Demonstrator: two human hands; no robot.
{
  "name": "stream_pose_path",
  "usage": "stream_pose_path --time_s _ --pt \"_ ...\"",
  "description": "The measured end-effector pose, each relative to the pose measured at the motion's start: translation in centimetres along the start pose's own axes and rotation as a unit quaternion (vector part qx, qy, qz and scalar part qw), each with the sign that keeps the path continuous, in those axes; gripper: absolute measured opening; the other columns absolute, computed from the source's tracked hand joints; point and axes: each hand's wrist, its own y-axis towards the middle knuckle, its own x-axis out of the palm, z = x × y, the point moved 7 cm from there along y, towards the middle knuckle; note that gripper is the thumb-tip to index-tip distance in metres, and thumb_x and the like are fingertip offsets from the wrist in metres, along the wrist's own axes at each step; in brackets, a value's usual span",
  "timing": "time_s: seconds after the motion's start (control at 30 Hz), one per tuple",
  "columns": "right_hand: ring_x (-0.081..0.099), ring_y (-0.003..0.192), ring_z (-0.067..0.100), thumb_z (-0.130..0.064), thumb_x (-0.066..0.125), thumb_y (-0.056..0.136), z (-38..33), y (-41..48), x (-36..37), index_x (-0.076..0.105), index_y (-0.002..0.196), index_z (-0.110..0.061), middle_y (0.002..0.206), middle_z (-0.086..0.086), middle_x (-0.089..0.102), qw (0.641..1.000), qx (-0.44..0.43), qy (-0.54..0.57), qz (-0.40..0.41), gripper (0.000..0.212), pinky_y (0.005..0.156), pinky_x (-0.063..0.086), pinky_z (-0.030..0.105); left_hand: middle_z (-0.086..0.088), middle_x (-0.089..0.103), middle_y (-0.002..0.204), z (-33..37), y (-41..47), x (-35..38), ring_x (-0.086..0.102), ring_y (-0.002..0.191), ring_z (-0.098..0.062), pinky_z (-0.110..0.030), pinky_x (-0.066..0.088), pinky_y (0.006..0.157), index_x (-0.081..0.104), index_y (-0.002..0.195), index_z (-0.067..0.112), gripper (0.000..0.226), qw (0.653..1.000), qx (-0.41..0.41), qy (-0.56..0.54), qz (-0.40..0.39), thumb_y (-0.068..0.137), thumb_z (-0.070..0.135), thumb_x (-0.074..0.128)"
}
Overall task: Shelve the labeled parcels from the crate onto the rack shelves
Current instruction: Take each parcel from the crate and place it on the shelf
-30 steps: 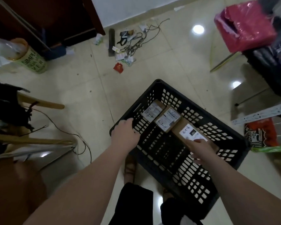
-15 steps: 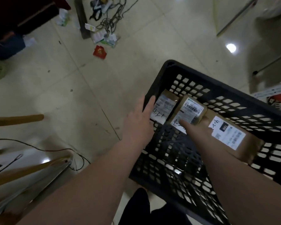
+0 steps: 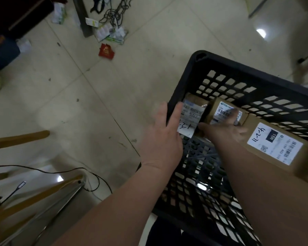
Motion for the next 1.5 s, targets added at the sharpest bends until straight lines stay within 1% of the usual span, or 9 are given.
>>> stream_pose_path --time_s 0.2,0.33,0.47,0.63,0.87,1.07,1.2,1.3,1.5 --pt "0.02 0.137 0.05 -0.05 0.079 0.067 3.1 -1.7 -2.8 0.007 0.15 -0.041 0.149 0.025 0.02 0.997 -0.044 0.04 -0.044 0.11 0.106 0.033 0.059 0.004 -0.003 0.16 0.7 0.0 -0.4 0.042 0.122 -0.021 -0.031 0.04 0.095 -0.003 0.15 0.043 0.078 0.996 -0.013 -0.013 -0.089 0.094 0.028 0.05" --pt "0.041 0.121 0.043 -0.051 0.078 0.059 5.0 -4.0 -5.3 0.02 0.144 -0.046 0.136 0.017 0.032 0.987 -0.057 0.12 -0.088 0.103 0.092 0.046 0.044 0.001 -0.004 0.16 1.2 0.1 -1.1 0.028 0.138 -0.027 -0.043 0.028 0.112 0.001 0.151 0.039 0.078 0.989 -0.03 -0.029 -0.144 0.092 0.038 0.053" --pt "0.055 0.111 0.035 -0.051 0.078 0.043 6.2 -7.5 -7.6 0.023 0.142 -0.055 0.137 0.012 0.042 0.936 -0.042 0.303 -0.175 0.113 0.092 0.054 0.05 -0.001 -0.005 0.159 4.3 -0.9 -3.6 0.004 0.146 -0.024 -0.047 0.016 0.117 0.019 0.151 0.029 0.073 0.987 -0.038 -0.056 -0.146 0.09 0.054 0.05" --pt "0.05 0.121 0.027 -0.056 0.078 0.045 6.8 -13.9 -13.3 0.021 0.147 -0.051 0.141 0.001 0.036 0.918 -0.162 0.339 -0.126 0.117 0.086 0.058 0.045 0.001 0.033 0.146 10.6 -4.7 -5.8 0.04 0.132 -0.019 -0.043 0.043 0.105 0.019 0.144 0.051 0.091 0.875 -0.079 -0.397 -0.266 0.067 0.074 0.061" --pt "0.059 0.121 0.01 -0.07 0.063 0.063 11.8 -22.4 -24.4 0.041 0.14 -0.046 0.136 -0.011 0.055 0.812 -0.249 0.527 -0.041 0.083 0.099 0.05 0.038 0.016 0.043 0.142 18.8 -9.5 -12.8 0.052 0.125 -0.008 -0.035 0.049 0.099 0.018 0.142 0.057 0.11 0.787 -0.005 -0.519 -0.334 0.051 0.066 0.078" --pt "0.061 0.121 0.028 -0.067 0.068 0.072 17.6 -25.0 -32.0 0.061 0.129 -0.024 0.129 0.008 0.065 0.735 -0.247 0.627 -0.08 0.072 0.107 0.04 0.056 0.011 0.063 0.126 26.2 -14.1 -16.0 0.061 0.115 -0.014 -0.049 0.048 0.096 0.033 0.14 0.047 0.089 0.739 0.028 -0.56 -0.373 0.059 0.048 0.069" --pt "0.063 0.117 0.026 -0.064 0.055 0.083 22.9 -27.0 -36.0 0.062 0.127 -0.027 0.126 0.007 0.067 0.734 -0.287 0.603 -0.127 0.058 0.089 0.052 0.039 0.0 0.062 0.13 32.0 -19.5 -17.0 0.058 0.12 -0.023 -0.047 0.049 0.094 0.04 0.142 0.03 0.083 0.703 0.062 -0.569 -0.422 0.064 0.05 0.061" --pt "0.059 0.121 0.021 -0.072 0.056 0.074 29.2 -27.7 -38.1 0.058 0.129 -0.04 0.128 -0.002 0.066 0.741 -0.268 0.597 -0.151 0.064 0.1 0.044 0.047 -0.005 0.061 0.131 36.4 -24.2 -15.9 0.056 0.121 -0.029 -0.048 0.049 0.093 0.042 0.142 0.027 0.086 0.691 0.06 -0.574 -0.435 0.062 0.051 0.063" --pt "0.067 0.103 0.013 -0.054 0.07 0.064 43.7 -28.6 -44.2 0.059 0.122 -0.035 0.113 -0.007 0.073 0.766 -0.242 0.586 -0.103 0.062 0.093 0.046 0.039 0.001 0.063 0.129 47.2 -34.7 -12.2 0.058 0.12 -0.022 -0.048 0.044 0.1 0.045 0.138 0.033 0.083 0.701 0.116 -0.527 -0.466 0.059 0.051 0.061"
